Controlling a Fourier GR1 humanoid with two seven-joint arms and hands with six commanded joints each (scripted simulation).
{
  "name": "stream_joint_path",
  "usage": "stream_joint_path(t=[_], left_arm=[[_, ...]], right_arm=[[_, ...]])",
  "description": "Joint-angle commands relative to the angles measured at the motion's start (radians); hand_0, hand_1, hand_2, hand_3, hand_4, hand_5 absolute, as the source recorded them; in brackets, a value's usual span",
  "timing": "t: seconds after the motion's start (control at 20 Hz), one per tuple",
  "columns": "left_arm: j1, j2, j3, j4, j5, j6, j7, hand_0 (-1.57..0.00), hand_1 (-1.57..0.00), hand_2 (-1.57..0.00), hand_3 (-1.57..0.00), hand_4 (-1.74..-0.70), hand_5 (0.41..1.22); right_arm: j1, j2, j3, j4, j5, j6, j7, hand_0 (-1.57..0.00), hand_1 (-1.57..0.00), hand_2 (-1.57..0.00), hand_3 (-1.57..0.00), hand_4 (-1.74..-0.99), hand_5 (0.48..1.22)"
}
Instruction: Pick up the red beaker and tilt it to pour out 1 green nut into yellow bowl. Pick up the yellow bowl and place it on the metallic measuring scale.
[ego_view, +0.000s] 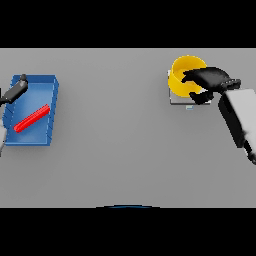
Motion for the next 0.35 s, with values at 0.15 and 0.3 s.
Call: stream_joint_path(t=[0.15, 0.3], left_arm=[[0.003, -0.007, -0.007, -0.009, -0.003, 0.001, 0.001, 0.00, 0.00, 0.00, 0.00, -0.72, 0.664], [0.000, 0.005, 0.001, -0.002, 0.004, -0.009, 0.001, 0.00, 0.00, 0.00, 0.00, -0.73, 0.665]], right_arm=[[0.002, 0.004, -0.007, 0.013, -0.003, 0.006, 0.029, -0.04, -0.04, -0.05, -0.22, -1.509, 0.774], [-0.004, 0.006, -0.009, 0.023, -0.005, 0.022, 0.042, -0.02, -0.02, -0.03, -0.15, -1.478, 0.738]])
